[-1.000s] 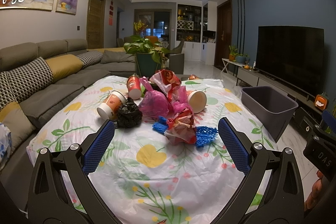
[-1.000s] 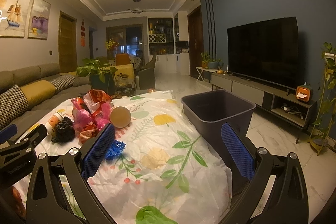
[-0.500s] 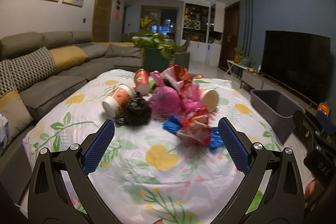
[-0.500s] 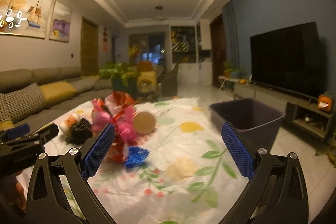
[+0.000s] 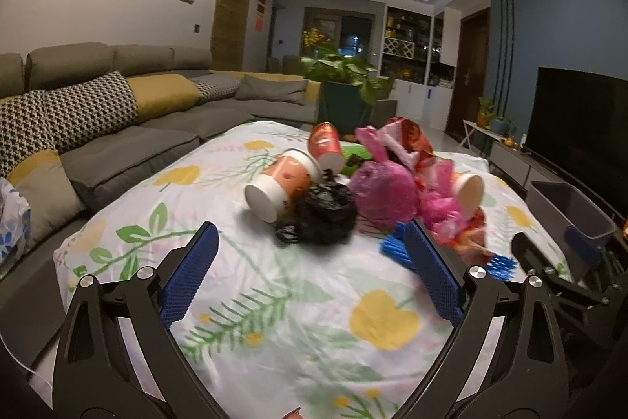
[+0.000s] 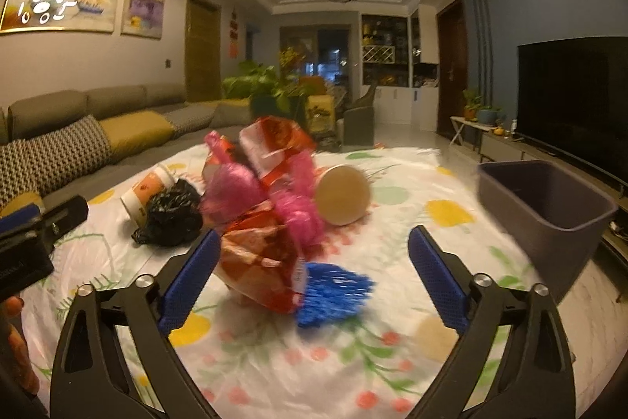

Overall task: Collect trash
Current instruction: 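Grasp the orange snack bag with the right gripper while the left grasps the black bag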

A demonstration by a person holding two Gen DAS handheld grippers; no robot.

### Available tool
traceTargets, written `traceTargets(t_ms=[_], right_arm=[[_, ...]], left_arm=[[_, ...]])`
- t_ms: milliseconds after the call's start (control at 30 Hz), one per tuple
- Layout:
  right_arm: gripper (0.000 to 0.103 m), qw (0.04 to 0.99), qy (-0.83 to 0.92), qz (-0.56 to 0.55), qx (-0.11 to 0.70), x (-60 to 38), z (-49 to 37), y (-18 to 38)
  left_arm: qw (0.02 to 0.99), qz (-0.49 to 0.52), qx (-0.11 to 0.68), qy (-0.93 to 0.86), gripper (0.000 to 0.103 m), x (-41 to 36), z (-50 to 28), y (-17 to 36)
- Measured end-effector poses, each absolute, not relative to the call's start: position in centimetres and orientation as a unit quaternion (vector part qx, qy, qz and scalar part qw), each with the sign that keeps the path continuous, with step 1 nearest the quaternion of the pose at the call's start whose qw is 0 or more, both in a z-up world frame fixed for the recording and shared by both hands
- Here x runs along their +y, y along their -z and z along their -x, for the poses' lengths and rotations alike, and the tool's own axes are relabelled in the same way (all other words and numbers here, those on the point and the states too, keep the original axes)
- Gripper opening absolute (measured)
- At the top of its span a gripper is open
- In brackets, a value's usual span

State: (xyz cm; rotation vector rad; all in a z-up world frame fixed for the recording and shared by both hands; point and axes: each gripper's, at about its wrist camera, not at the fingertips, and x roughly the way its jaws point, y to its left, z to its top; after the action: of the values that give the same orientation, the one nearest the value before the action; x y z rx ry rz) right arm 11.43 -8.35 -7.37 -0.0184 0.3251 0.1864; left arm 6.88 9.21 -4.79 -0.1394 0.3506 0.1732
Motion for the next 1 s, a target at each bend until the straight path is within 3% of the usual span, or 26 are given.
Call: traceTargets(t_ms=[100,133,300,500,767,1000], right_arm=[[0.087,0.98,-0.105,0.012,0.17,-7.1,-12.7,8.2],[0.08,0.979,-0.106,0.014,0.171,-6.9,-13.0,8.4],[0.065,0.973,-0.121,0.014,0.194,-5.9,-14.6,9.7],[0.044,0.968,-0.149,0.029,0.202,-4.8,-14.7,10.6],[0.032,0.973,-0.158,0.006,0.168,-6.7,-13.1,8.6],[0.031,0.979,-0.157,-0.012,0.126,-9.1,-11.1,6.3]], left_arm=[[0.978,0.077,0.171,-0.092,0.089,10.4,-7.5,5.3],[0.978,0.079,0.17,-0.094,0.087,10.7,-7.7,5.4],[0.977,0.085,0.171,-0.096,0.083,11.5,-8.2,5.9],[0.976,0.08,0.183,-0.081,0.069,11.4,-8.9,6.4],[0.977,0.067,0.194,-0.059,0.049,10.3,-9.8,7.2],[0.975,0.072,0.204,-0.049,0.047,10.1,-12.4,7.5]])
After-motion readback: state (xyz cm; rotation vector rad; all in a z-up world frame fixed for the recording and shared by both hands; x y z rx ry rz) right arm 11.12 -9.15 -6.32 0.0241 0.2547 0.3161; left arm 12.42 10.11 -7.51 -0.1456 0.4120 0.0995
